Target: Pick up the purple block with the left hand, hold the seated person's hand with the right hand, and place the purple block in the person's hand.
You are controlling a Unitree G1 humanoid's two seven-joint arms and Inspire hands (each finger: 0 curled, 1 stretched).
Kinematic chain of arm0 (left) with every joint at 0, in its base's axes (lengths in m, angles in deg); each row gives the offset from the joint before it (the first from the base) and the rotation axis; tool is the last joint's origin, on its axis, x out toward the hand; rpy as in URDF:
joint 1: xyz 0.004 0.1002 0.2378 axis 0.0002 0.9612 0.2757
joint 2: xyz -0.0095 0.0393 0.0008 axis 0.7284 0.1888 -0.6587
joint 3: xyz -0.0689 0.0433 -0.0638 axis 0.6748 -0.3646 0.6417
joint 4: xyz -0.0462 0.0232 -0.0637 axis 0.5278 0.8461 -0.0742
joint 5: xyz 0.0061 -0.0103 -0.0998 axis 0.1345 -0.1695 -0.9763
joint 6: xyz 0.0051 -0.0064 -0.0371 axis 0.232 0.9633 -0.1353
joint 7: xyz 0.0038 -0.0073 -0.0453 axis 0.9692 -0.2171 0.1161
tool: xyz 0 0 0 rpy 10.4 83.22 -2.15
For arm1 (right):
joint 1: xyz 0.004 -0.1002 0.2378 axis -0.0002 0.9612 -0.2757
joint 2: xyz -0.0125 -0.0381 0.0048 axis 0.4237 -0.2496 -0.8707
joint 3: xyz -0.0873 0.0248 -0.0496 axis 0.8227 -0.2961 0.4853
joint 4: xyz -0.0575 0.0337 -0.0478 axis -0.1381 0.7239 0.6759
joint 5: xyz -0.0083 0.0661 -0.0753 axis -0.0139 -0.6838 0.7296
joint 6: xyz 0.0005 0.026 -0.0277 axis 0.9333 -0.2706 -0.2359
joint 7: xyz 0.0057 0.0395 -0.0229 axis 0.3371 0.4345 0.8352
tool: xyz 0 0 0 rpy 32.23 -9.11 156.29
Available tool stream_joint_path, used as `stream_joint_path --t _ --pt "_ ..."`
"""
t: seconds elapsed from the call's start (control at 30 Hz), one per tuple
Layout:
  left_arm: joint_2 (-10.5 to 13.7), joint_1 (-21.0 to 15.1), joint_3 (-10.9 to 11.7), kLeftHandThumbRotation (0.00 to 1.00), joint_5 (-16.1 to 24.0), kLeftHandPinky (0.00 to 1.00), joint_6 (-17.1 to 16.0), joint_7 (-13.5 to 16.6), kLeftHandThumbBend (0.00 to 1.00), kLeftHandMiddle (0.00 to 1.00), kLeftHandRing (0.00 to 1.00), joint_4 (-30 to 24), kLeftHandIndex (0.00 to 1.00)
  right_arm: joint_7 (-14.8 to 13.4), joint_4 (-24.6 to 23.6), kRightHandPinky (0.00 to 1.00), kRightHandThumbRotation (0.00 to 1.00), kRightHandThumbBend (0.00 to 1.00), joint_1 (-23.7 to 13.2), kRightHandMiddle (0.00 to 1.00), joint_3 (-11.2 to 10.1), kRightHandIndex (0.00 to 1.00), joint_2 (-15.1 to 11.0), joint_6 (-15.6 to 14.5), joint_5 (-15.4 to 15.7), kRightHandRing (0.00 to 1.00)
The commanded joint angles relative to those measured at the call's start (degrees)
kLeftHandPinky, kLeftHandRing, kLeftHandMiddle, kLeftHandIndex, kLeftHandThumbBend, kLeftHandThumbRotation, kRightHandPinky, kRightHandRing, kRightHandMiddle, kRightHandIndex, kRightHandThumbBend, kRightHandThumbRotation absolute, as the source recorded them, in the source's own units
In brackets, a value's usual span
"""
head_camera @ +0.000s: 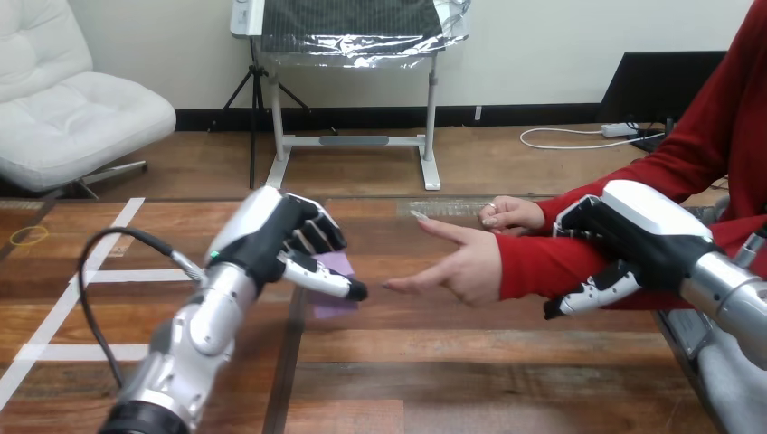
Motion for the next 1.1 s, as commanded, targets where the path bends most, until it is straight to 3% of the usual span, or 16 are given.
stream_joint_path --t 0.0,1.07 --pt "-1.7 -6.7 0.6 0.00 -1.2 0.33 -2.7 2.0 0.81 0.41 0.36 1.2 0.43 0.3 -4.0 0.25 0.18 0.81 -0.3 0.32 -1.3 0.33 2.5 -0.3 -1.3 0.28" --pt "-7.7 -11.5 -0.3 0.00 -1.0 0.35 -4.8 4.7 0.78 0.43 0.39 8.0 0.44 3.0 -8.8 0.27 0.23 0.81 0.1 0.33 -2.0 0.33 5.9 -2.8 -3.1 0.29"
